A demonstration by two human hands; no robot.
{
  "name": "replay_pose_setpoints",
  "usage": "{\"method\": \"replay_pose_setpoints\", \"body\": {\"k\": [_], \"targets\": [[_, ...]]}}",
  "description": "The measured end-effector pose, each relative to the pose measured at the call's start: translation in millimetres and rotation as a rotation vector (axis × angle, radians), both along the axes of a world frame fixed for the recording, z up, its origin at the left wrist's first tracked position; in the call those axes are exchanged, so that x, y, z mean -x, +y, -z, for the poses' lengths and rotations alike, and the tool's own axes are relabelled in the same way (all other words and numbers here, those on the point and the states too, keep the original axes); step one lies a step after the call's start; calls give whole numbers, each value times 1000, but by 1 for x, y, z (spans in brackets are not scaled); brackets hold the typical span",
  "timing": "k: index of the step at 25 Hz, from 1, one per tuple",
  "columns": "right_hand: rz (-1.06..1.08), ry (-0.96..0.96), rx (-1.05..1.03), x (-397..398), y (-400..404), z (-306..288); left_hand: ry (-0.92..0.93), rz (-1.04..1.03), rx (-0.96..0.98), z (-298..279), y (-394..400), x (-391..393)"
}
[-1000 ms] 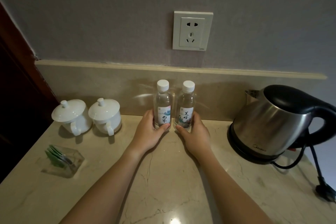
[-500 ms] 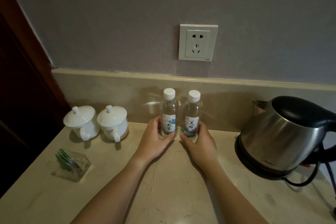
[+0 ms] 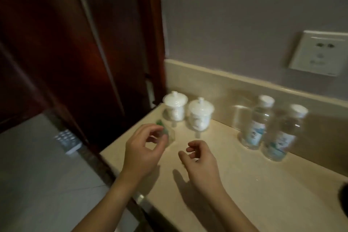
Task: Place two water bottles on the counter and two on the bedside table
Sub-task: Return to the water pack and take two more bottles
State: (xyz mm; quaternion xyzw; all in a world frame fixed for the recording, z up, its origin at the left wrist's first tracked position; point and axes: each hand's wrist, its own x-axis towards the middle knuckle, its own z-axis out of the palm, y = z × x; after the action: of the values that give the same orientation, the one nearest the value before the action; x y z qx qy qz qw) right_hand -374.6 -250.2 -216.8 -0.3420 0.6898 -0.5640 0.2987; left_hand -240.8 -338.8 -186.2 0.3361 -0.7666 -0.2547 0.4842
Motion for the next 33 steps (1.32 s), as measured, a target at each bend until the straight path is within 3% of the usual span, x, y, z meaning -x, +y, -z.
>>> {"method": "replay_pose_setpoints", "body": {"k": [3,7,14,23,33], "targets": [[-297,102,7,-68,-50,-19,-2,-235,-48,-8,-28,-108],[-595,234,-18,-194,-119,-30,-173,-468,-148,1,-59,-267],[-908,360,8,-420,-232,-38,-136,-764,-273,-4,-110,-485],[-982,326,137,-569,-355,-49,-113,-870,-259,-17,-187,-613],[-1055,365,236,-679,-582,-35,-248,-838,-206,-4,-400,-711]]}}
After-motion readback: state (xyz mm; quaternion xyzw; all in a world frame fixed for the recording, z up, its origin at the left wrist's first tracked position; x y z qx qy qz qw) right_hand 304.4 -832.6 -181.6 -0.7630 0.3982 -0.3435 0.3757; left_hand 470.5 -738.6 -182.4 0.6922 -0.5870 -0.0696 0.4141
